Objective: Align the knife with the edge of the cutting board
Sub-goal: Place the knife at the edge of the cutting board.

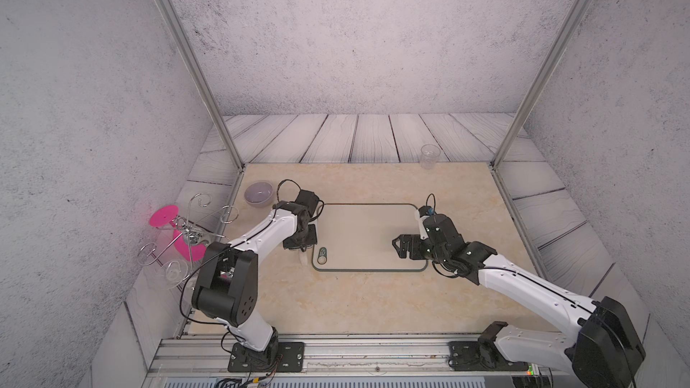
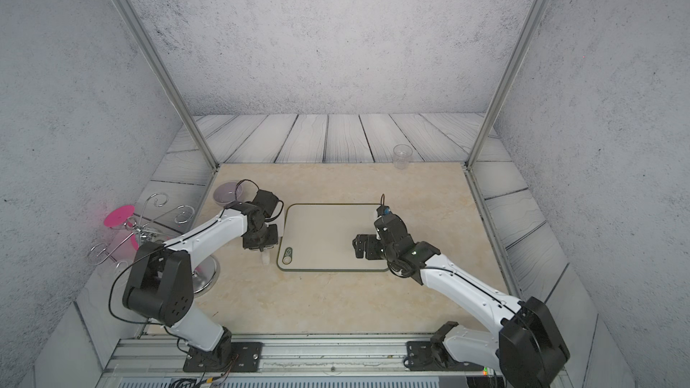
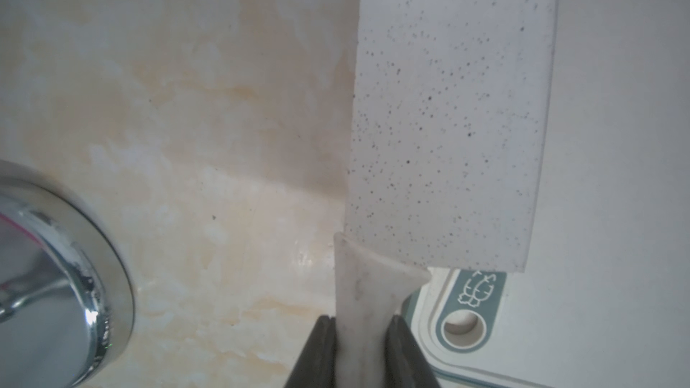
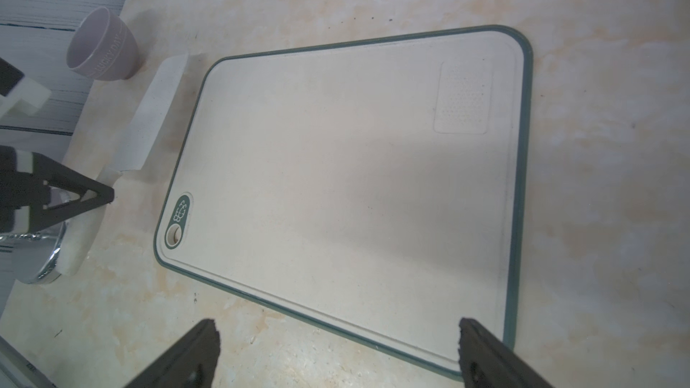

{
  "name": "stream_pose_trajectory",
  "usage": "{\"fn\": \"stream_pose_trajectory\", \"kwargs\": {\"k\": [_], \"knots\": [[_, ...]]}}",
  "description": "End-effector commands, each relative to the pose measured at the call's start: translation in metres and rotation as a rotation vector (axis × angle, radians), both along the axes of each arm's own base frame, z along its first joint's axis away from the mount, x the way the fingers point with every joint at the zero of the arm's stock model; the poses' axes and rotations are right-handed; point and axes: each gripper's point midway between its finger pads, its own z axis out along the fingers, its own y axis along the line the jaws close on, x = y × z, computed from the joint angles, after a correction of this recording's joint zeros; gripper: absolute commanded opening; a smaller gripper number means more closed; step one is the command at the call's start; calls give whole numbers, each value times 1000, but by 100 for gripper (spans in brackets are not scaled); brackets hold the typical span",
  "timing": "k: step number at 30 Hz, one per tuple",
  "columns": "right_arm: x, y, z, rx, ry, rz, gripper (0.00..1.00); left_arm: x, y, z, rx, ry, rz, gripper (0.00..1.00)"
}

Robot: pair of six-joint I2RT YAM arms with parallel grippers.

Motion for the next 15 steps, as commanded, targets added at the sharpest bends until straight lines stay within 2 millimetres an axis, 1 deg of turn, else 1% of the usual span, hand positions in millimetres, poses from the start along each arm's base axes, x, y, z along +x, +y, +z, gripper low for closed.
{"fn": "stream_pose_trajectory", "kwargs": {"k": [1,9,15], "knots": [[-7,-22,-5,-55,13,-82,99,-1,-16,21,-33,-60,8,7],[-19,-52,1,-67,-25,-174,99,-15,-60,32,-70,-111,-33,7],[-33,-75,4,-58,-52,-254,99,-28,-95,32,-82,-141,-54,7]]}}
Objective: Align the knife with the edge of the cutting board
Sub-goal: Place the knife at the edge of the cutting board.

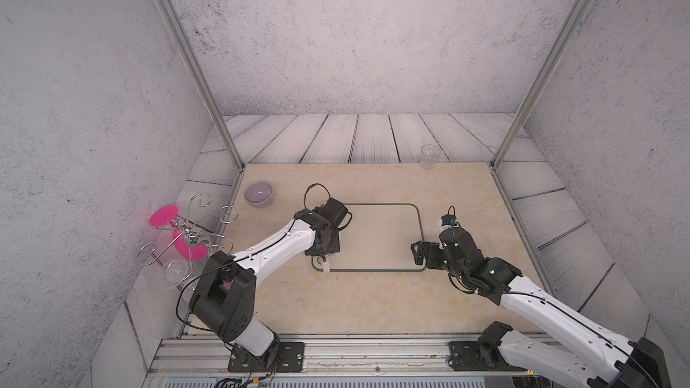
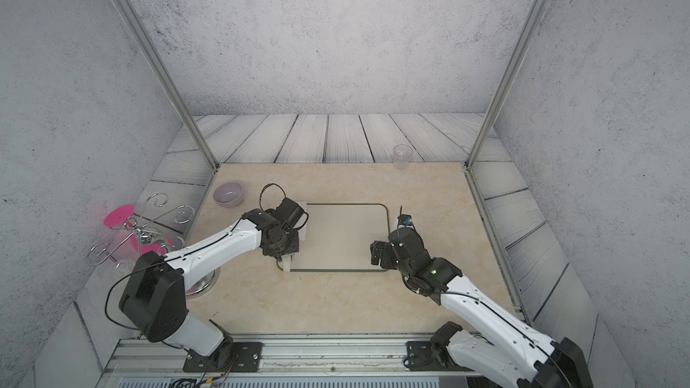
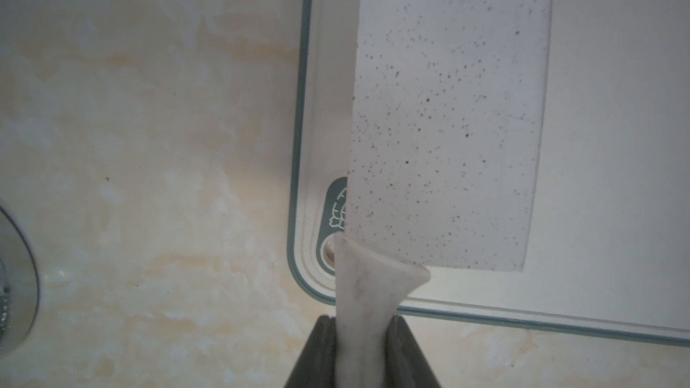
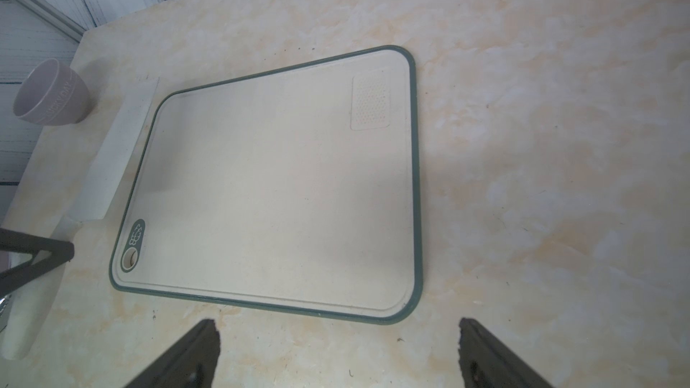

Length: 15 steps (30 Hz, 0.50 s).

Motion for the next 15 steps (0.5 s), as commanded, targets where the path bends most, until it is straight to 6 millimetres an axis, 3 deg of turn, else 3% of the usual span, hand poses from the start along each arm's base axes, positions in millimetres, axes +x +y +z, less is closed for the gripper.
{"fn": "stream_pose_trajectory", "kwargs": {"k": [1,15], "knots": [[-10,-23,-5,-27,7,-86,99,4,-21,15,-27,-81,32,7],[-40,-57,-11,-21,19,-174,99,-19,-126,-5,-21,-142,-61,7]]}}
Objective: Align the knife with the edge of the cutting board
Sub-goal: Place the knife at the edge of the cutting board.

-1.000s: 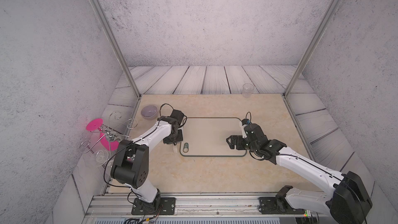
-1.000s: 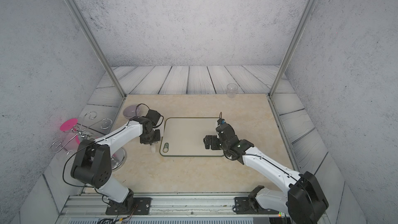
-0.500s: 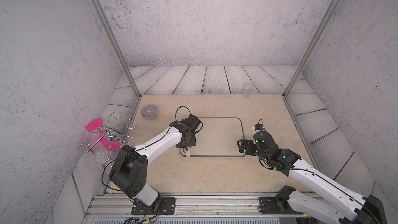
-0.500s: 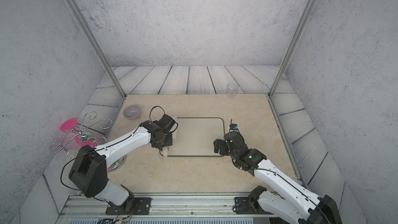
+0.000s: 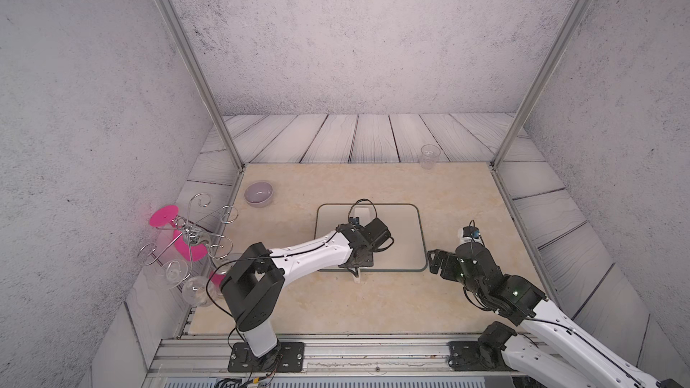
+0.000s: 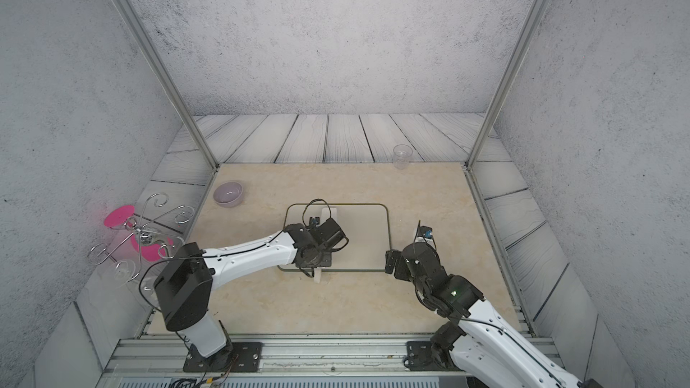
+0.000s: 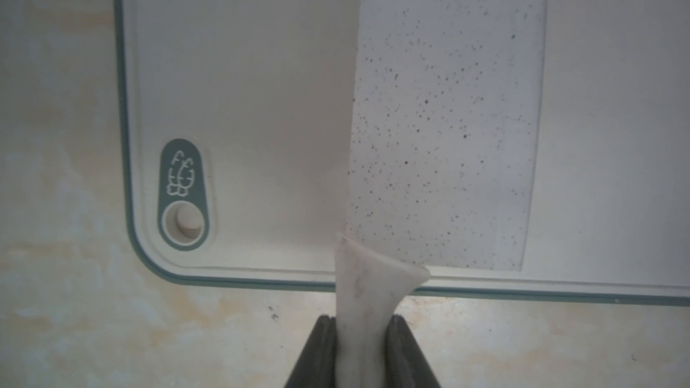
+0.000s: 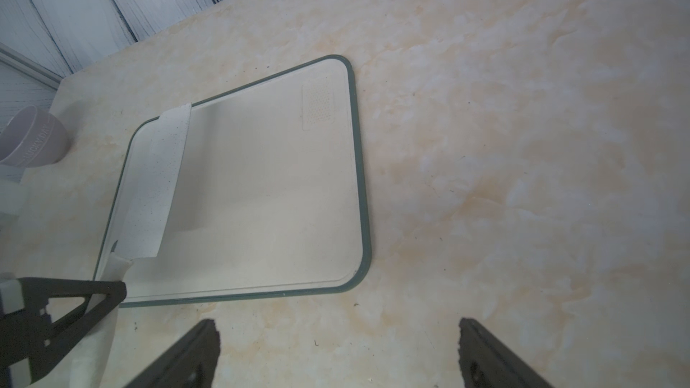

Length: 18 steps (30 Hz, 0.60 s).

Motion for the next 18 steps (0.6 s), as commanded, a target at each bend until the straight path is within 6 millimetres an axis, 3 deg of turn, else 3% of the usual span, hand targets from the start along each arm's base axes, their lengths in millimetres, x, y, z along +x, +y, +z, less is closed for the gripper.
{"fn": "stream_pose_trajectory", "kwargs": {"k": [1,11,18], "knots": [[-11,-16,-9,-30,25,-44,99,8,-29,10,-38,-69,18,7],[-27,-26,-9,-32,2,-10,99,0,-89,-7,-55,-41,-27,7],[-33,-24,-3,8,-29,21,99,2,-114,-21,-60,-22,-13,7]]}}
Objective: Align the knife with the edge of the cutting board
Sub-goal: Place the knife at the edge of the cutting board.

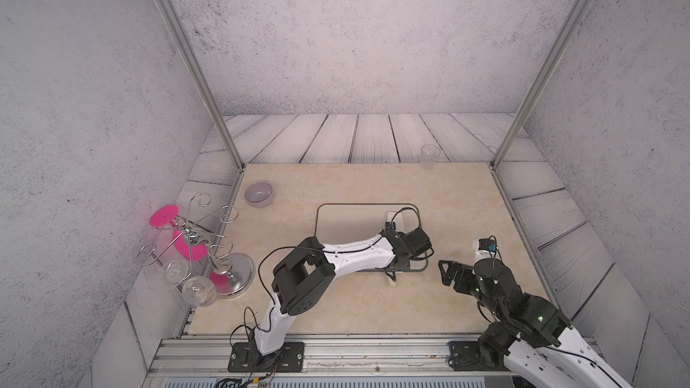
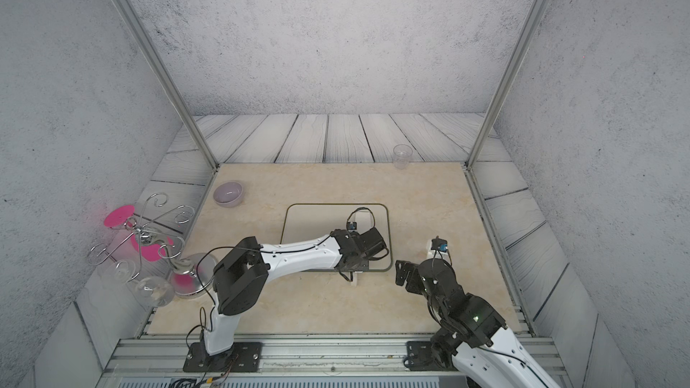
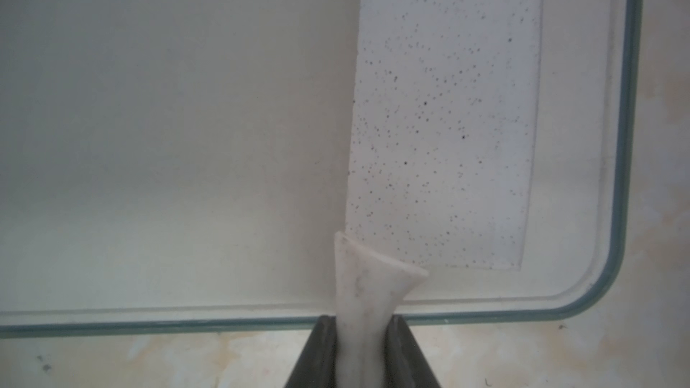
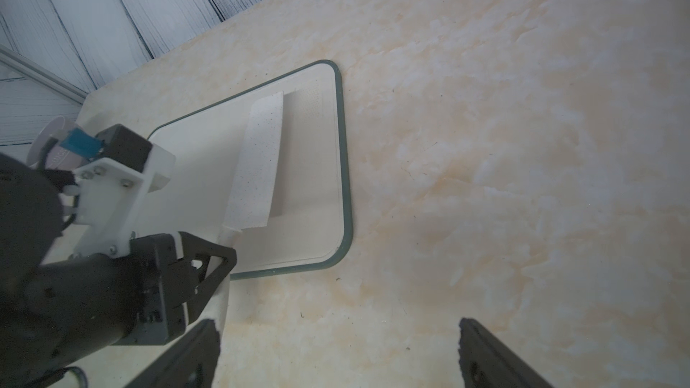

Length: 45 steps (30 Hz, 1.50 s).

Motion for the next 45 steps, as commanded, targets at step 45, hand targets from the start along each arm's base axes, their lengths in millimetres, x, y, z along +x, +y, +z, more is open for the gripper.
{"fn": "stream_pose_trajectory", "kwargs": {"k": [45], "knots": [[-3,-11,-7,-52,15,-28,99,42,-61,-19,-43,17,-30,7]]}}
